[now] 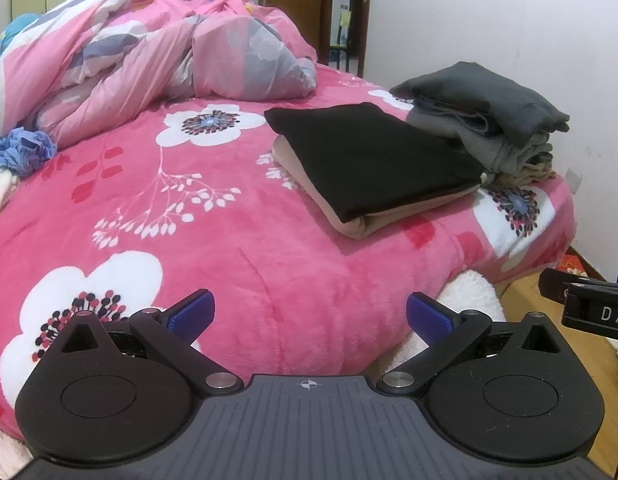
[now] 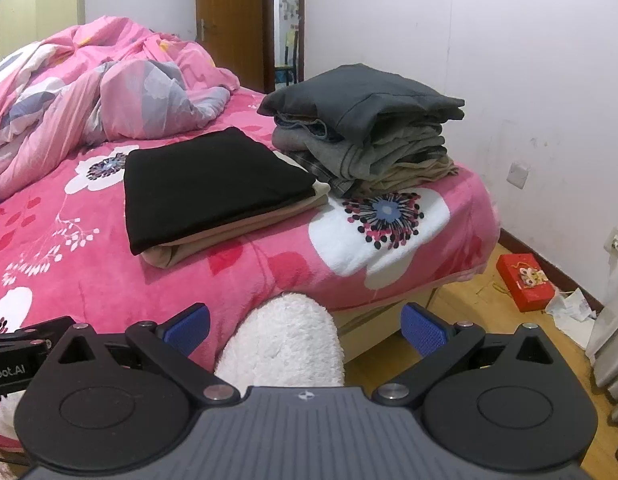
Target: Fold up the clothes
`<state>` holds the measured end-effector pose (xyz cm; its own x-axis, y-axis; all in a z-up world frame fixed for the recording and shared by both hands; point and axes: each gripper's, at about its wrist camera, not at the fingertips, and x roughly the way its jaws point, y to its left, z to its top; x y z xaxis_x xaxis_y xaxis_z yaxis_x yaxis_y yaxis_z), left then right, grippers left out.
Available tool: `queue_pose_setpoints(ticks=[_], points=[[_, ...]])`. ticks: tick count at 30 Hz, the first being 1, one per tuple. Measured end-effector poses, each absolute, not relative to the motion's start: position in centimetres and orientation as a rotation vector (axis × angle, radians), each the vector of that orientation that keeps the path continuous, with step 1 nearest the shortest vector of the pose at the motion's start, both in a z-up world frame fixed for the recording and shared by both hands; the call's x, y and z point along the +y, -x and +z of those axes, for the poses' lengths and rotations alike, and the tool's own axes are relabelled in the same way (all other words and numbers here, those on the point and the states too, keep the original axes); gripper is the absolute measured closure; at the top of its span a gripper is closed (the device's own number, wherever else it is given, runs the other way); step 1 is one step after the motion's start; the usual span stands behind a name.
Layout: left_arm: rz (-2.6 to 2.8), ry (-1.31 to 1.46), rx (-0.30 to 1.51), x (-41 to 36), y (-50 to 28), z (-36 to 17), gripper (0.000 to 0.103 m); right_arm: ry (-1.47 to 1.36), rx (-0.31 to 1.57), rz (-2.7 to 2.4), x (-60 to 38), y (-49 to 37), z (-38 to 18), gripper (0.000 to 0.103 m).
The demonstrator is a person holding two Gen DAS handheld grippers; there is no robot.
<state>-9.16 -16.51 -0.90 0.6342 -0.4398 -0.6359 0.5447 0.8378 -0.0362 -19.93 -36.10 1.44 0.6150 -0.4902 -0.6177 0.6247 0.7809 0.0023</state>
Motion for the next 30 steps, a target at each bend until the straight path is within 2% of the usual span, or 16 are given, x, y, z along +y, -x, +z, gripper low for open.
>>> queue_pose_setpoints(ticks=[30], points=[[-0.572, -0.175, 0.668, -16.72, 8.9, -0.68, 0.0, -0.236, 0.654, -0.676, -36.6, 19.44, 1.31, 0.0]])
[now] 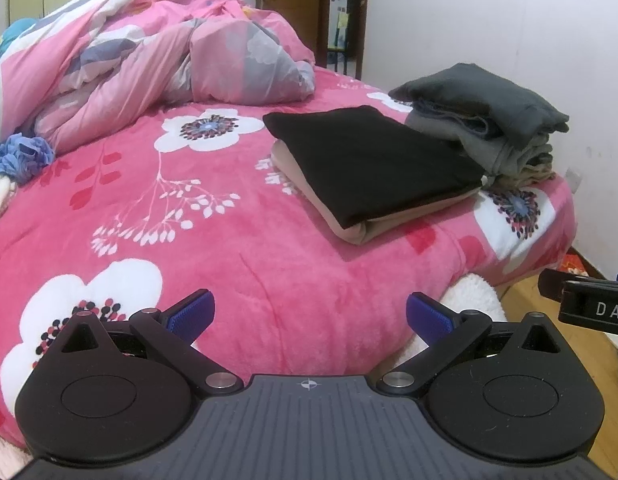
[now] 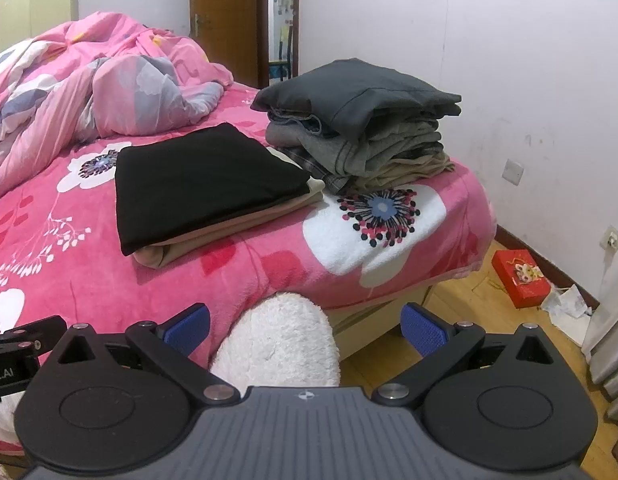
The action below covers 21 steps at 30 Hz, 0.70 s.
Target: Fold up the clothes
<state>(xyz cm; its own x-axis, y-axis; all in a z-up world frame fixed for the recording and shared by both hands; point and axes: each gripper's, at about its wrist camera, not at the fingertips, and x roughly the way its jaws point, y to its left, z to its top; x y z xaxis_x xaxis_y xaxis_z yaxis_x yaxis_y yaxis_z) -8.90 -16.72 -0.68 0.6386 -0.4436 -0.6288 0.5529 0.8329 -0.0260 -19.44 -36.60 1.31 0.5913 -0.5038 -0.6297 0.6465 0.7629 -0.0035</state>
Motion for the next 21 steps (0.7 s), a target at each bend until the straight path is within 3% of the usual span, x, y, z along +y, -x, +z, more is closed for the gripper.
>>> queue_pose_setpoints(ticks=[21], points=[[-0.571, -0.176, 0.675, -16.92, 8.82, -0.68, 0.0, -0.232, 0.66, -0.678, -36.53, 19.18, 1.34, 0.0]])
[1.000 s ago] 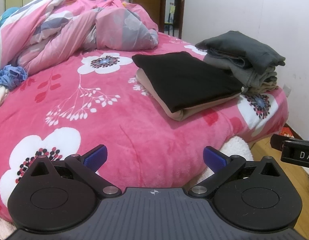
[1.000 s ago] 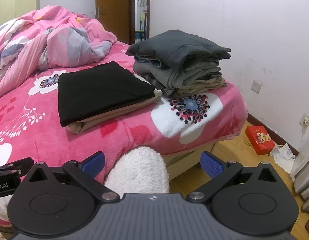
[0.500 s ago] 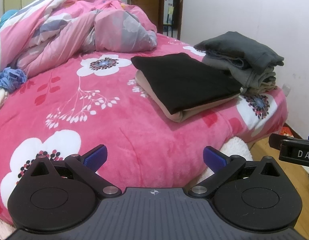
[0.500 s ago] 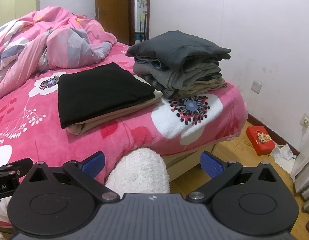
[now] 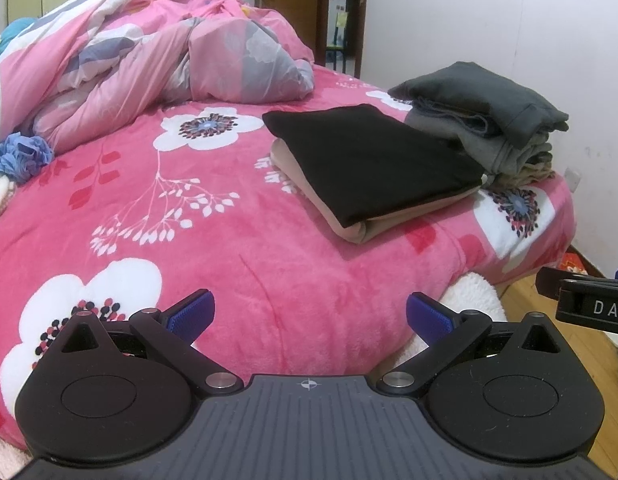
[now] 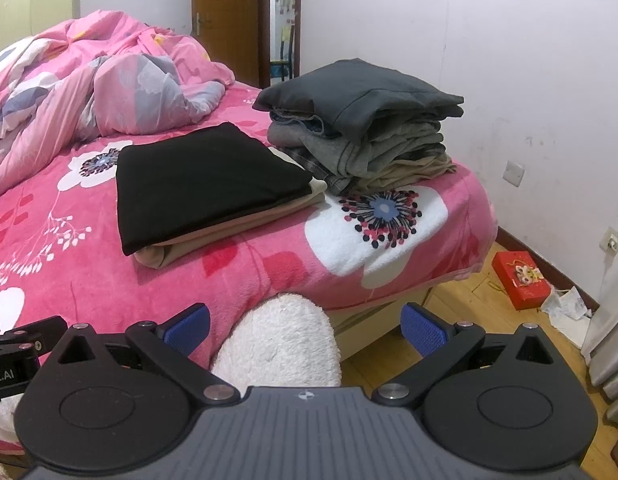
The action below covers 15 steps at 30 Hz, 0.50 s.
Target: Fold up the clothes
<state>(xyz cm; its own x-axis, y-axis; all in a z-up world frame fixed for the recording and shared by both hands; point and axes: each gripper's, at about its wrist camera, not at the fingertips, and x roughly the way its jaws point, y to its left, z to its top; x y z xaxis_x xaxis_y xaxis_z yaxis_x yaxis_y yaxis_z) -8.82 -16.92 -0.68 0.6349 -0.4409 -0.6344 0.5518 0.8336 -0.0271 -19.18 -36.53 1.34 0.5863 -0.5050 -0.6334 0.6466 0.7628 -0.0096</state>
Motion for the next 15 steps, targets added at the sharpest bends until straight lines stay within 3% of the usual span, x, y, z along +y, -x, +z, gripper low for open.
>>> queue_pose_setpoints(ticks=[15], points=[[-0.565, -0.17, 0.684, -16.71, 8.68, -0.87, 0.0, -0.228, 0.661, -0.675, -36.37, 18.98, 1.33, 0.0]])
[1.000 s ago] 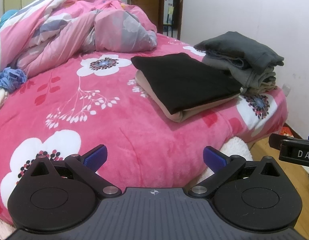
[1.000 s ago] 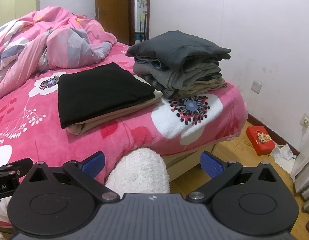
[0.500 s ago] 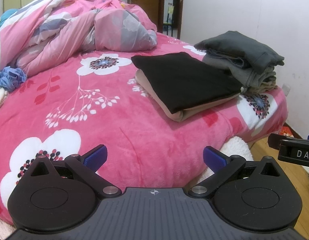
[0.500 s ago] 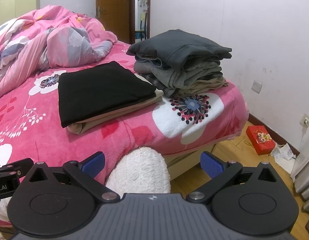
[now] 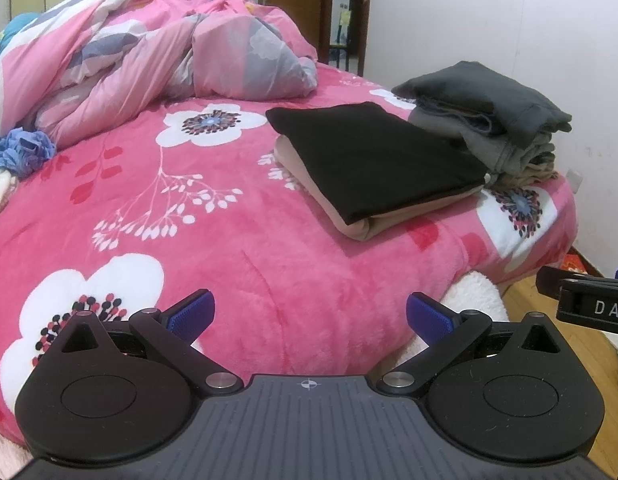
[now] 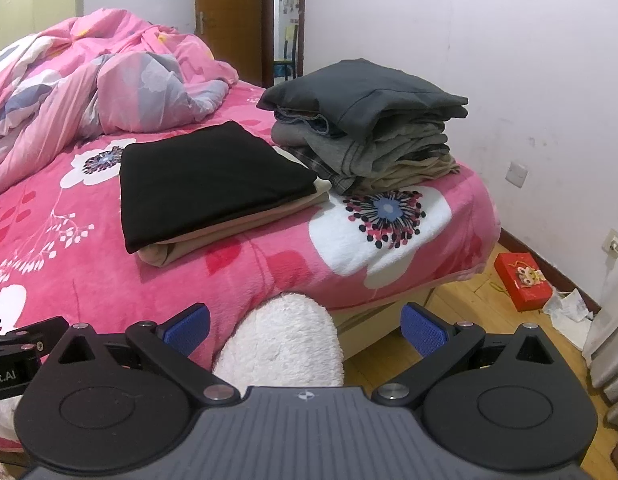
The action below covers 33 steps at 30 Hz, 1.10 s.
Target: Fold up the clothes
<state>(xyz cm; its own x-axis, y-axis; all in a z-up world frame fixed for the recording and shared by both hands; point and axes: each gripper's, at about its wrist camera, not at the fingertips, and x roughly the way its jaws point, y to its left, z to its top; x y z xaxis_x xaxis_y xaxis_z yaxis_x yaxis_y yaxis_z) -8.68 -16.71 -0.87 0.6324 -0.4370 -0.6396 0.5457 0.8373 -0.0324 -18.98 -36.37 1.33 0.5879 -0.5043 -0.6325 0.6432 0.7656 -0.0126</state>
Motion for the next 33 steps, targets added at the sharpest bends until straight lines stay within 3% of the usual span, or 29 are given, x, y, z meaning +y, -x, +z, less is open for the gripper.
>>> queue_pose_setpoints(ticks=[33], points=[[-0.572, -0.171, 0.693, -16.61, 8.5, -0.97, 0.0, -0.227, 0.667, -0.683, -36.11, 18.72, 1.32, 0.0]])
